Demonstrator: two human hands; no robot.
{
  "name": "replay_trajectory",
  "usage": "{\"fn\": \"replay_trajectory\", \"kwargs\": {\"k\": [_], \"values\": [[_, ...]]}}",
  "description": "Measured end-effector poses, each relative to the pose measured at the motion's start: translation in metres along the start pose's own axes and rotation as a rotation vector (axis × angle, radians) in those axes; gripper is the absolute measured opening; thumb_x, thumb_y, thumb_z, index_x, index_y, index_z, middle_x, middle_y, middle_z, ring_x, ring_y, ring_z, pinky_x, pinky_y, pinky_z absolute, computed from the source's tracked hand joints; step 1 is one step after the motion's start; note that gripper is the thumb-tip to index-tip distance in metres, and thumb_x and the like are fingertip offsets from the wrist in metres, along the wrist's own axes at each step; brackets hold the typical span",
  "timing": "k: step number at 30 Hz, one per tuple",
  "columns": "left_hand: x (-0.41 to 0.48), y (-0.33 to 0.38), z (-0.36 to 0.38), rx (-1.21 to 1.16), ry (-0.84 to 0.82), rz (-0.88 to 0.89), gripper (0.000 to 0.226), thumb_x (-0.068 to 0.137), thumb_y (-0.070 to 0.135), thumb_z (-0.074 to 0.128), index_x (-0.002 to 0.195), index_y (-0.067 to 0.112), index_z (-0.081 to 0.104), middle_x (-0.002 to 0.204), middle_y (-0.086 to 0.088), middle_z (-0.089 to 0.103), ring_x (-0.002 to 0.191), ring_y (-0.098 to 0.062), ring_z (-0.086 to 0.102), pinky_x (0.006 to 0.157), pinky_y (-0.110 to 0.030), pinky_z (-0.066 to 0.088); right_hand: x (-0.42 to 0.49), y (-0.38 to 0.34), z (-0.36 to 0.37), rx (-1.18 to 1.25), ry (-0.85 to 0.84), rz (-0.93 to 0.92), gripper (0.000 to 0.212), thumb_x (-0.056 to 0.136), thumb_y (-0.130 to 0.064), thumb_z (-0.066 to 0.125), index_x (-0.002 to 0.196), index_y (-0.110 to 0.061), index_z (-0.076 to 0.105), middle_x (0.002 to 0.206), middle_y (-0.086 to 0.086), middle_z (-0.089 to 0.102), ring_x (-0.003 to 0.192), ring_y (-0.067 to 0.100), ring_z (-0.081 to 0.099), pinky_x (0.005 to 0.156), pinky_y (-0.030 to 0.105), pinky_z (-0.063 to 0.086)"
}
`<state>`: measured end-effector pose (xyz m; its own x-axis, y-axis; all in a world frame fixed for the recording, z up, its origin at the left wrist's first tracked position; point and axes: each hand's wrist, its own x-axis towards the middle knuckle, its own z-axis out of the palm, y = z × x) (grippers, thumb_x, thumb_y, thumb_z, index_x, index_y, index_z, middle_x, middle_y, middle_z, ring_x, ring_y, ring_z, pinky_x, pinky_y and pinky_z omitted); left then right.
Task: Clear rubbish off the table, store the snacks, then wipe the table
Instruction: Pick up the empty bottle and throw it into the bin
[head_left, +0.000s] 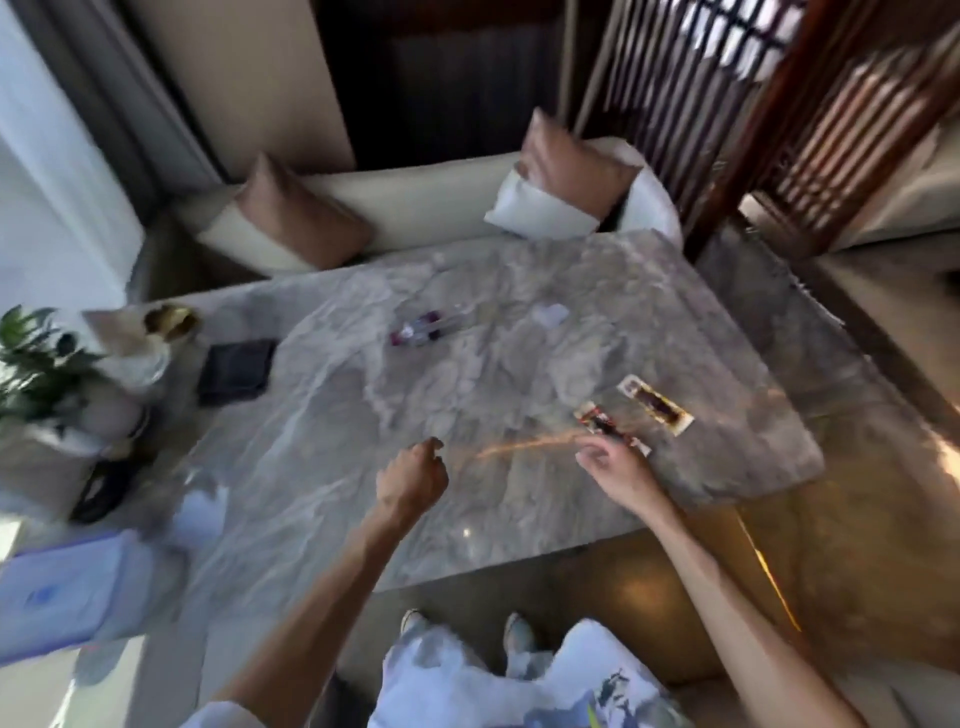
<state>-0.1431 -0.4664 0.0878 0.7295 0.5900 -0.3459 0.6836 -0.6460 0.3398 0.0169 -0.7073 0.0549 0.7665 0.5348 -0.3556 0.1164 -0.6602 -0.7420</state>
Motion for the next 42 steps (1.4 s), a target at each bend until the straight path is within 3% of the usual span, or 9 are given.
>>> {"fn": "replay_trajectory", "kwargs": {"k": [2, 6, 12, 15, 19, 22, 32, 39, 42], "values": [[0.008, 0.012, 0.000, 0.018, -0.012, 0.029, 0.040, 0.092, 0.023, 0.042, 0.129, 0.029, 0.055, 0.128, -0.007, 0.065, 0.112, -0.032, 0.063, 0.091, -0.040, 0.049, 0.002, 0.003, -0.004, -0.036, 0.032, -0.007, 0.025, 0.093, -0.014, 0.061, 0.117, -0.007, 0.066, 0.113, 0.008, 0.072, 0.104, 0.022, 0.069, 0.083, 0.021, 0.047], [0.028, 0.014, -0.005, 0.031, -0.047, 0.040, 0.038, 0.093, 0.027, 0.043, 0.129, 0.028, 0.055, 0.133, -0.006, 0.061, 0.116, -0.031, 0.061, 0.095, -0.041, 0.048, 0.011, -0.002, 0.003, -0.049, 0.039, 0.027, 0.027, 0.092, -0.014, 0.062, 0.117, -0.003, 0.066, 0.117, 0.011, 0.071, 0.105, 0.025, 0.069, 0.089, 0.027, 0.050], [0.076, -0.003, -0.031, -0.026, -0.026, 0.019, 0.038, 0.092, 0.029, 0.046, 0.129, 0.028, 0.056, 0.135, -0.006, 0.059, 0.118, -0.033, 0.059, 0.095, -0.042, 0.047, 0.046, -0.030, 0.016, -0.068, 0.023, 0.086, 0.033, 0.094, -0.019, 0.060, 0.124, -0.007, 0.062, 0.119, 0.013, 0.070, 0.107, 0.021, 0.068, 0.086, 0.022, 0.047], [0.106, -0.018, -0.047, -0.055, -0.018, 0.004, 0.037, 0.092, 0.029, 0.046, 0.128, 0.027, 0.056, 0.132, -0.008, 0.061, 0.116, -0.033, 0.061, 0.095, -0.043, 0.048, 0.075, -0.046, 0.025, -0.056, 0.010, 0.066, 0.033, 0.094, -0.017, 0.060, 0.124, -0.004, 0.061, 0.121, 0.017, 0.068, 0.110, 0.025, 0.067, 0.096, 0.032, 0.050], [0.140, -0.035, -0.059, -0.099, -0.026, -0.059, 0.052, 0.095, 0.027, 0.043, 0.145, 0.022, 0.034, 0.139, -0.012, 0.053, 0.120, -0.037, 0.056, 0.096, -0.048, 0.048, 0.113, -0.074, 0.036, -0.050, -0.004, 0.061, 0.030, 0.093, -0.021, 0.060, 0.122, -0.011, 0.064, 0.119, 0.010, 0.070, 0.108, 0.024, 0.068, 0.097, 0.036, 0.051], [0.176, -0.043, -0.068, -0.170, 0.004, -0.126, 0.063, 0.096, 0.027, 0.045, 0.152, 0.018, 0.017, 0.142, -0.016, 0.045, 0.119, -0.041, 0.054, 0.094, -0.050, 0.045, 0.157, -0.094, 0.035, -0.077, -0.027, 0.063, 0.031, 0.093, -0.029, 0.059, 0.123, -0.019, 0.063, 0.117, 0.002, 0.071, 0.107, 0.018, 0.068, 0.095, 0.031, 0.050], [0.335, -0.059, -0.068, -0.302, -0.073, -0.321, 0.066, 0.095, 0.021, 0.048, 0.150, 0.004, 0.017, 0.147, -0.024, 0.040, 0.134, -0.039, 0.042, 0.107, -0.045, 0.036, 0.368, -0.137, 0.049, -0.103, -0.196, 0.074, 0.045, 0.095, -0.028, 0.056, 0.136, -0.011, 0.051, 0.126, 0.013, 0.065, 0.119, 0.028, 0.061, 0.104, 0.040, 0.045], [0.406, -0.056, -0.036, -0.804, -0.088, -0.667, 0.052, 0.089, 0.016, 0.053, 0.138, 0.005, 0.041, 0.105, -0.020, 0.064, 0.098, -0.034, 0.062, 0.082, -0.040, 0.052, 0.459, -0.122, 0.092, 0.024, -0.193, 0.167, 0.051, 0.098, -0.037, 0.049, 0.140, -0.007, 0.048, 0.143, 0.013, 0.054, 0.133, 0.024, 0.051, 0.113, 0.040, 0.037], [0.409, -0.054, -0.024, -0.998, -0.092, -0.656, 0.040, 0.086, 0.012, 0.051, 0.126, 0.011, 0.055, 0.078, -0.005, 0.062, 0.066, -0.015, 0.055, 0.052, -0.022, 0.044, 0.465, -0.120, 0.110, 0.153, -0.240, 0.212, 0.062, 0.100, -0.037, 0.045, 0.151, -0.005, 0.029, 0.157, 0.013, 0.032, 0.145, 0.021, 0.033, 0.121, 0.036, 0.025]]}}
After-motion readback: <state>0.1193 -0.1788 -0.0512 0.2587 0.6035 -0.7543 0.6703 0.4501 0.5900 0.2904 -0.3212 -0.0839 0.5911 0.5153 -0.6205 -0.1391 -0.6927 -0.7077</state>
